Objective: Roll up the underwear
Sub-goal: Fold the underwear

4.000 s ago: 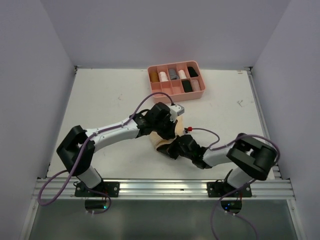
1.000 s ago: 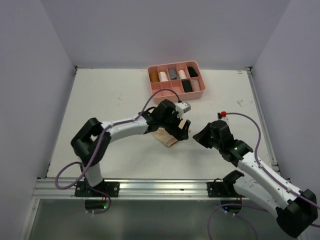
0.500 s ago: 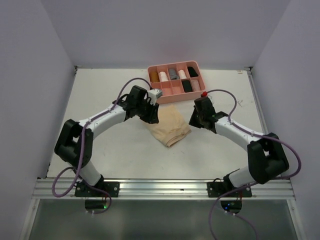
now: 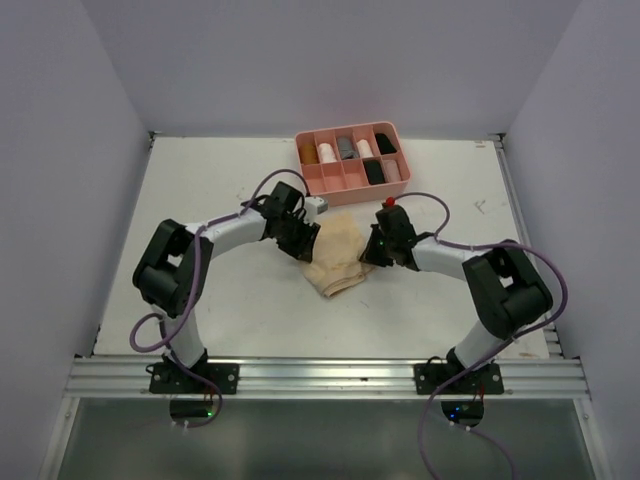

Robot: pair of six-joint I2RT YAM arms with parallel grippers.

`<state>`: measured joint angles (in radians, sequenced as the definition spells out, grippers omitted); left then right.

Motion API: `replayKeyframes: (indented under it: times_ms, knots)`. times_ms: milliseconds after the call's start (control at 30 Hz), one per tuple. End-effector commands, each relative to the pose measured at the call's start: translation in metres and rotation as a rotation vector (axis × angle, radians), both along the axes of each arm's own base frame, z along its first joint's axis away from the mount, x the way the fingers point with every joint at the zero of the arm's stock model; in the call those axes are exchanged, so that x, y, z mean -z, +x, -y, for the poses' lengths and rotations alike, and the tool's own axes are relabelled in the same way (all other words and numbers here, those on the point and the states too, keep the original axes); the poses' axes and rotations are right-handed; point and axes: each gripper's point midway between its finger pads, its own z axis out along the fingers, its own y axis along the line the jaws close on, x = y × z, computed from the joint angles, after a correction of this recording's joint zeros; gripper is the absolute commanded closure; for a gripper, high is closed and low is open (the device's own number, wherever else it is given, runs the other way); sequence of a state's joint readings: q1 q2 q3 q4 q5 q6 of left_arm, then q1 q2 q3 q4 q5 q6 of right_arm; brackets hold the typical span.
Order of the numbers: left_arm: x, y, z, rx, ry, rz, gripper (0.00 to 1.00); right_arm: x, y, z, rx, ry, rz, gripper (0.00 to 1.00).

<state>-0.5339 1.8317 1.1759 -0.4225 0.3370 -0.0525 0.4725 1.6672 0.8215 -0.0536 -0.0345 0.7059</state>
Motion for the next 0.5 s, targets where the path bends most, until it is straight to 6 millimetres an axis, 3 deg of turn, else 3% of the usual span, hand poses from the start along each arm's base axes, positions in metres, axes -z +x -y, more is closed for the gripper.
replayKeyframes:
  times_ms: [0,100,200,333,400,433,467]
  knots:
    - [-0.011,0.02,-0.004,0.091,0.003,0.084,0.55,0.012,-0.043,-0.022,-0.038,0.059,-0.065,0.99]
    - [-0.007,0.029,-0.008,0.145,0.008,0.094,0.51,0.013,-0.075,-0.049,-0.066,0.119,-0.097,1.0]
    - [-0.009,0.038,-0.005,0.218,-0.014,0.123,0.48,0.001,-0.109,-0.094,-0.14,0.203,-0.109,1.0]
    - [-0.026,0.05,0.014,0.365,-0.089,0.189,0.44,-0.039,-0.121,-0.135,-0.227,0.322,-0.057,1.0]
    - [-0.043,0.058,0.016,0.368,-0.109,0.243,0.43,-0.07,-0.117,-0.134,-0.226,0.358,0.012,0.98]
    - [-0.051,0.061,0.014,0.357,-0.119,0.263,0.41,-0.072,-0.108,-0.12,-0.18,0.314,0.041,0.97]
    - [-0.062,0.07,0.01,0.33,-0.131,0.308,0.37,-0.097,-0.102,-0.113,-0.169,0.325,0.112,0.94]
